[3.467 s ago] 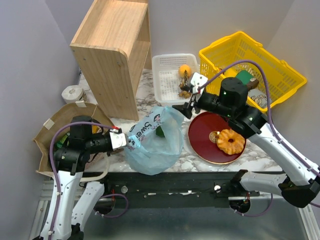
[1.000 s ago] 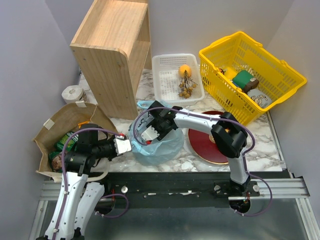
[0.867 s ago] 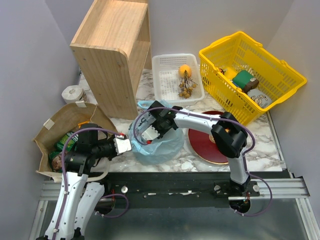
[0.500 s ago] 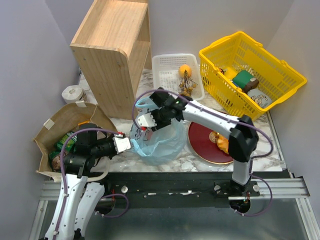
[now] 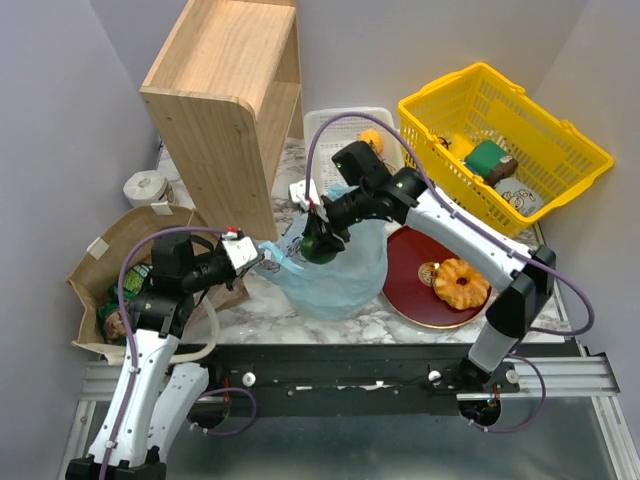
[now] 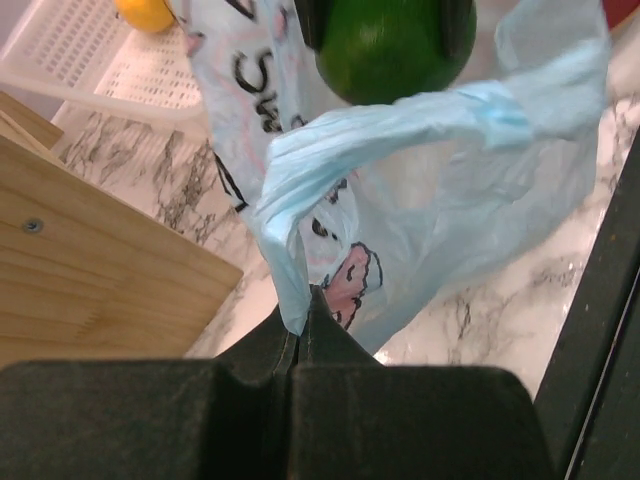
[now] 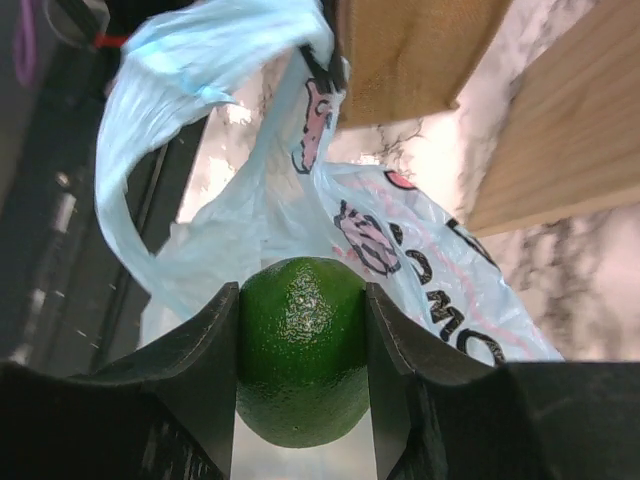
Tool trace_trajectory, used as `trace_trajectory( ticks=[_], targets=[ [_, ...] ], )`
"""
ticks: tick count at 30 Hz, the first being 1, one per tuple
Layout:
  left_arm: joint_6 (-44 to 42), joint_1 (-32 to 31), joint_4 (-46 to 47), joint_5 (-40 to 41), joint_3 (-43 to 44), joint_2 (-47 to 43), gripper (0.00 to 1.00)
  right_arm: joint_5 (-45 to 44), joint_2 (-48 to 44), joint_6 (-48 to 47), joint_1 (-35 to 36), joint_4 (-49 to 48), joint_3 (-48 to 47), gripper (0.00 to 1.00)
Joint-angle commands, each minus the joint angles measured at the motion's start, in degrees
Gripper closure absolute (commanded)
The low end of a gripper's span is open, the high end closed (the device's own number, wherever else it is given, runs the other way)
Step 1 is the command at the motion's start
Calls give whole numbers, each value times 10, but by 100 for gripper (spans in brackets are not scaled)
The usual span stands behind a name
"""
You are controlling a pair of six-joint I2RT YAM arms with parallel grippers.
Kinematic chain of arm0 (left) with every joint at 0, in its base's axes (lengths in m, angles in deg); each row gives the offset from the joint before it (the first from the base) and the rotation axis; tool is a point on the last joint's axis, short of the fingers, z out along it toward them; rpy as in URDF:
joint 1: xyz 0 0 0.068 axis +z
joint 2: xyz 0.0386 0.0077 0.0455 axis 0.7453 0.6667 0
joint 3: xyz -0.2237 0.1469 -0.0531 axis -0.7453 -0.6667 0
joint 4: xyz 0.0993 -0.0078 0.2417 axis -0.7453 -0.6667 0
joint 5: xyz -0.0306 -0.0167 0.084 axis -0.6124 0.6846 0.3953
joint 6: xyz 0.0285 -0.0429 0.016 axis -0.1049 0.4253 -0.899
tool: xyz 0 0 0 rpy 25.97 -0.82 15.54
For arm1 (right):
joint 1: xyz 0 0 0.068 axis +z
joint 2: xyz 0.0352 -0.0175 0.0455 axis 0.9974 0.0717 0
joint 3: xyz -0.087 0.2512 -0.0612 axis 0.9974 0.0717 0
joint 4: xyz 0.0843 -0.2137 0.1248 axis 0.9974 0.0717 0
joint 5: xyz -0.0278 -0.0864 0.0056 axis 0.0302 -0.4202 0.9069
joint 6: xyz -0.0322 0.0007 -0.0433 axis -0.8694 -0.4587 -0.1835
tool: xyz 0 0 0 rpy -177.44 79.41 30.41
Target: Untie the knot of the grocery bags and take out the mixed food
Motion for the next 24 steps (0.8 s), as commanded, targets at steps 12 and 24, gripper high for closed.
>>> trace_trajectory(
  ticks=[12, 24],
  targets=[
    [-55, -11, -113, 40, 50, -31, 100, -19, 11, 333, -100, -256, -156, 87],
    [-30, -10, -187, 76, 70, -72, 100, -266, 176, 309, -201, -297, -131, 88]
  ],
)
